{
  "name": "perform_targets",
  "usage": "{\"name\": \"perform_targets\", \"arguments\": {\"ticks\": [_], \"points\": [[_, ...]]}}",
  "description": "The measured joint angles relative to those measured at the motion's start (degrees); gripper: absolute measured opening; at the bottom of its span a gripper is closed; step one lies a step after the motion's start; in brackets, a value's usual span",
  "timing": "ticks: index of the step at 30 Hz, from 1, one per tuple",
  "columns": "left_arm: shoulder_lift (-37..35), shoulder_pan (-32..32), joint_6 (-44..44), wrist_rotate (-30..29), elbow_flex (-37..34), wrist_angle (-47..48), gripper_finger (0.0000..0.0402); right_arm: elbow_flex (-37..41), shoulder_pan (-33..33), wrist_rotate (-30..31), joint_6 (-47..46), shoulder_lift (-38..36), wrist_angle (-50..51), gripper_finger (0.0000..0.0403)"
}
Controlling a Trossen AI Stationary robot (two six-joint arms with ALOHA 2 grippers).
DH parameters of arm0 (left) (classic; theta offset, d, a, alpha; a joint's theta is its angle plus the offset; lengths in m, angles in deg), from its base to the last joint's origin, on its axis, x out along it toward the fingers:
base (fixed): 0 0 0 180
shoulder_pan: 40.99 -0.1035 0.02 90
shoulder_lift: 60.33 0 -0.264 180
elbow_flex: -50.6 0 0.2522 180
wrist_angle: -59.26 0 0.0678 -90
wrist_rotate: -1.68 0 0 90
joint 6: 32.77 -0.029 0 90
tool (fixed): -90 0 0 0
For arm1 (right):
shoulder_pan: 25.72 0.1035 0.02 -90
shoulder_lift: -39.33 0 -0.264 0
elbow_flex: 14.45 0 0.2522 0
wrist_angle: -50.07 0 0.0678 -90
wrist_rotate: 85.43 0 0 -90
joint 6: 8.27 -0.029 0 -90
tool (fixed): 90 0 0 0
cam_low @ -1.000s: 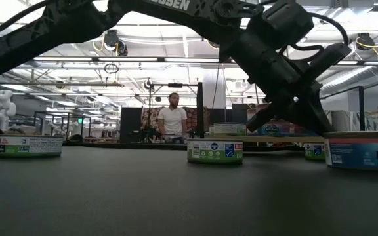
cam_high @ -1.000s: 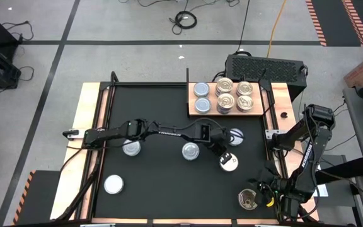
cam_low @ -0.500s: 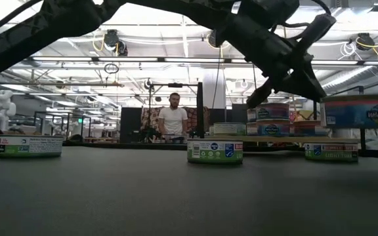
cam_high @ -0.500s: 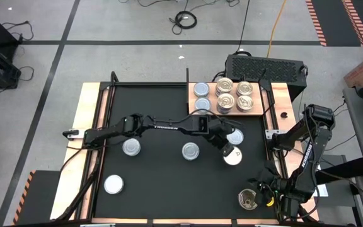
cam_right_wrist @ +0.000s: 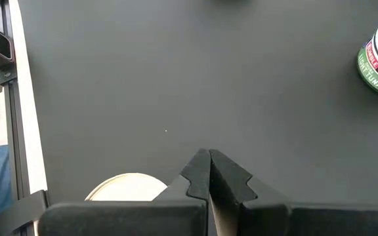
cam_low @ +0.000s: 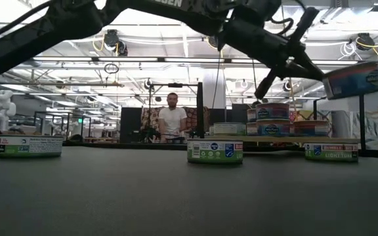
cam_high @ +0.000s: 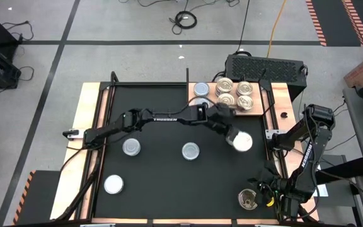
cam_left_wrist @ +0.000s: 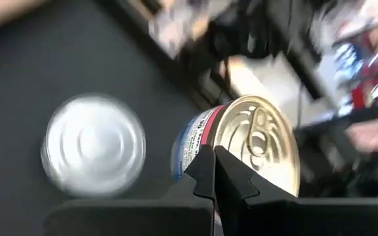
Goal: Stack canned seafood by type on shelf
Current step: Stack the blue pink tuna can on top of the other blue pink tuna can on the shelf
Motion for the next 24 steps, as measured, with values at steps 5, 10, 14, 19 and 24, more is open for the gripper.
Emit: {"name": "perform_targets", "arguments": {"ticks": [5,10,14,19,24], "points": [[0.0,-2.5,1.5,-2.5,0.0,-4.6,0.0001,0.0,0.0,0.0,0.0,0.0,0.0,0.0],[-0.3,-5.3,2.9,-4.1,0.0,-7.8,0.0,0.0,0.0,0.0,0.1,0.0,0.8,0.0],[-0.4,-7.9,3.0,-5.6,0.0,-10.0,0.0,0.0,0.0,0.1,0.2,0.0,1.8,0.0],[-0.4,-10.4,2.9,-7.5,0.0,-11.8,0.0,0.0,-0.2,0.4,0.2,0.0,3.2,0.0],[-0.4,-12.5,2.5,-7.7,0.0,-13.4,0.0,0.0,-0.1,0.4,-0.1,0.0,4.7,0.0]]}}
